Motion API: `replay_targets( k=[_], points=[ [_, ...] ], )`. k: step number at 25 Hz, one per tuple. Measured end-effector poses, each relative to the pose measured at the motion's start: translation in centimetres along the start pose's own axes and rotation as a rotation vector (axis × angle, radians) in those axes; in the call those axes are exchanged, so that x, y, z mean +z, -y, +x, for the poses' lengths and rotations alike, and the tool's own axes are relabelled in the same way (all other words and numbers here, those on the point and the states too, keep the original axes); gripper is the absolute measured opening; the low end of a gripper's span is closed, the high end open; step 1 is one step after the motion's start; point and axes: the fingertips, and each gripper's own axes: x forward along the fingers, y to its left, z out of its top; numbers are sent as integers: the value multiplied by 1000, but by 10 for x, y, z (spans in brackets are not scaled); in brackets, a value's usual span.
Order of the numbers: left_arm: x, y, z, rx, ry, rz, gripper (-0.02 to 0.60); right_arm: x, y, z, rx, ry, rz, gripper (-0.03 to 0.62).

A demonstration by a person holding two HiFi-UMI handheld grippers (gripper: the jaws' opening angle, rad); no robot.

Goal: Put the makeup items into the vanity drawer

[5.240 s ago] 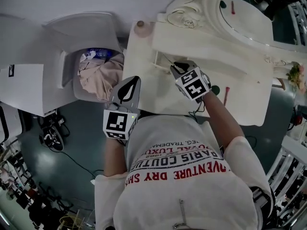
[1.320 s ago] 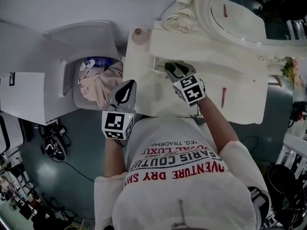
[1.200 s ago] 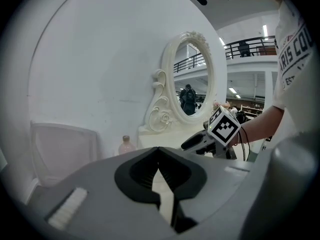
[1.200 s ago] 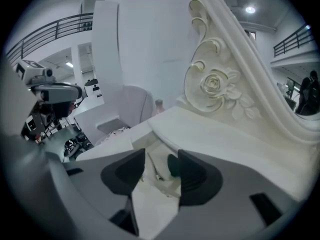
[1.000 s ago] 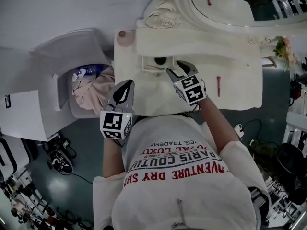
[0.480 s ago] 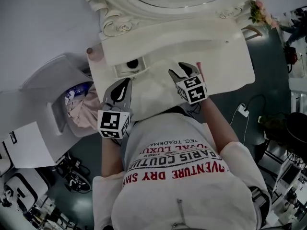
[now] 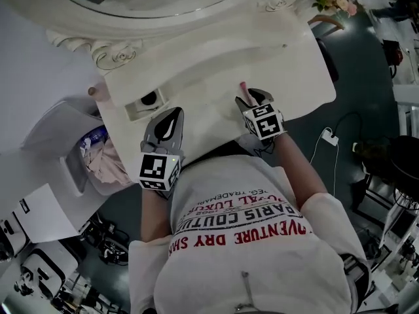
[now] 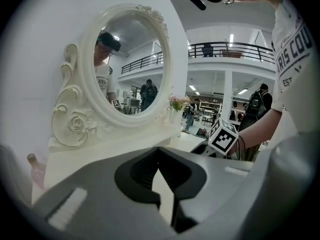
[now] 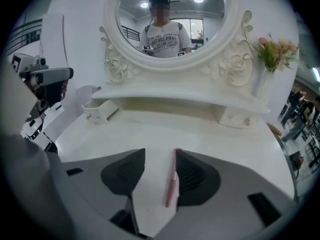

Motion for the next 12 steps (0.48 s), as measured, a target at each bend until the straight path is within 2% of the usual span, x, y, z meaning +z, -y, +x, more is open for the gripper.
replay_targets(
  k=[4, 12],
  points=[
    [-4, 19, 14, -20, -25, -11, 11, -24, 14, 5, 15, -61, 10, 176],
    [-12, 25, 33, -8, -52, -23, 11, -43, 26, 28, 47, -128, 38, 171]
  ],
)
